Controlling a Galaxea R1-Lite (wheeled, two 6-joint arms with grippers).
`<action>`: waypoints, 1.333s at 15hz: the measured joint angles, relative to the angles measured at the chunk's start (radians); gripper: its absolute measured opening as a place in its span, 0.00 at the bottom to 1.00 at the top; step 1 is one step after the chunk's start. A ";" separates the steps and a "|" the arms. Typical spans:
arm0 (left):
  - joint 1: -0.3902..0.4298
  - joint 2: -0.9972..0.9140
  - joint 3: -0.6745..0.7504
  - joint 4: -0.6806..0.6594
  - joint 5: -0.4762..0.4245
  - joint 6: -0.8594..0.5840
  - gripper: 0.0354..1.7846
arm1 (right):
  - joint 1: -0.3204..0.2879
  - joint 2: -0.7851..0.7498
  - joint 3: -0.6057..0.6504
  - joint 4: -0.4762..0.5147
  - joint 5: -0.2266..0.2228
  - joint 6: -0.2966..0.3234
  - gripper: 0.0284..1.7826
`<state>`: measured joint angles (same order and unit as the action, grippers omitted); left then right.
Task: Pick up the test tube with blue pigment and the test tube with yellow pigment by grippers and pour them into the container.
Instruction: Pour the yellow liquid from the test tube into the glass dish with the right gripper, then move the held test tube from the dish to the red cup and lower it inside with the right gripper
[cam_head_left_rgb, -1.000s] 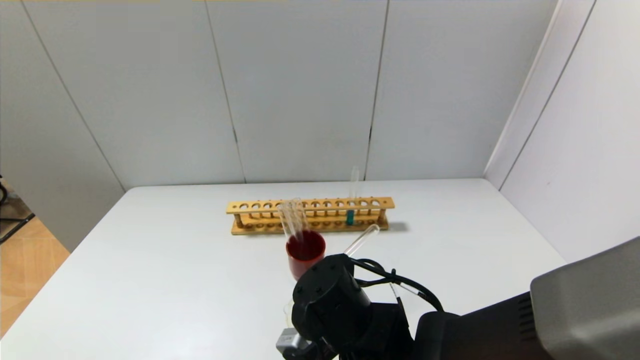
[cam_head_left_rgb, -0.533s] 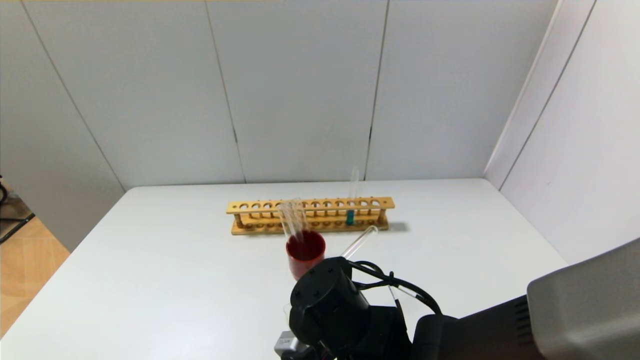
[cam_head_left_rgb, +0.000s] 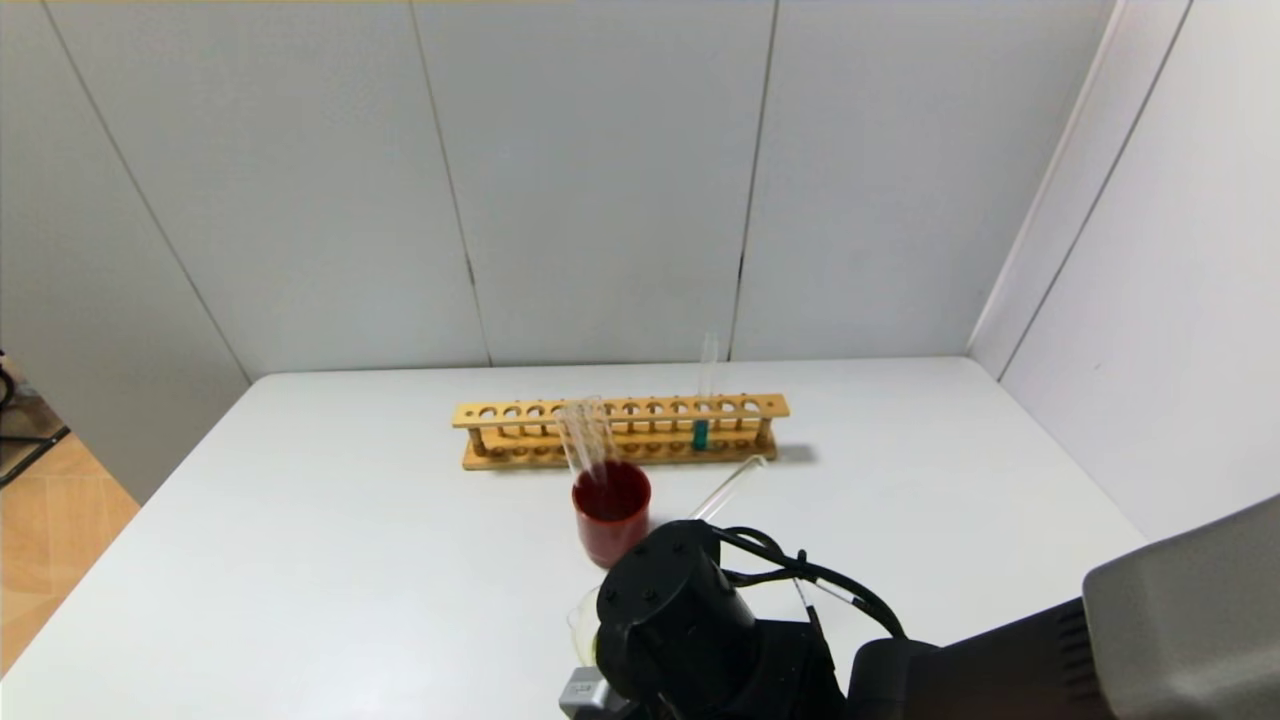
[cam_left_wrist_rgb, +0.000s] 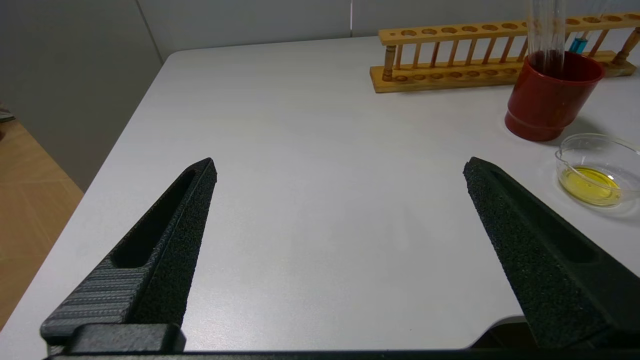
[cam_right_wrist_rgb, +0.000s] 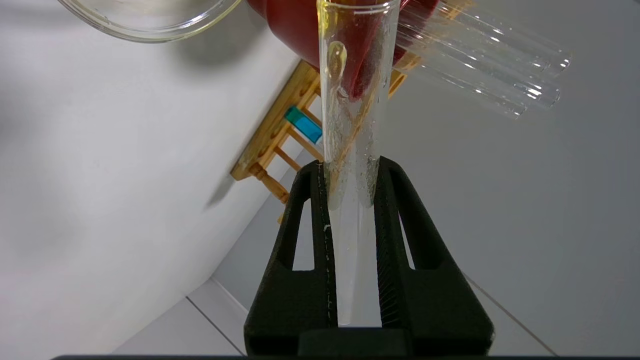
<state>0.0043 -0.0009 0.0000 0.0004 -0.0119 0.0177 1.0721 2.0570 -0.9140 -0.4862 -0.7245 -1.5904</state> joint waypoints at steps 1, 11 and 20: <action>0.000 0.000 0.000 0.000 0.000 0.000 0.98 | -0.001 -0.005 0.009 -0.014 0.001 0.009 0.17; 0.000 0.000 0.000 0.000 0.000 0.000 0.98 | 0.002 -0.033 0.052 -0.081 0.030 0.701 0.17; 0.000 0.000 0.000 0.000 0.000 0.000 0.98 | 0.000 -0.115 -0.087 -0.084 0.047 1.460 0.17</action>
<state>0.0043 -0.0009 0.0000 0.0000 -0.0119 0.0172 1.0721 1.9421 -1.0006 -0.5704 -0.6772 -0.1306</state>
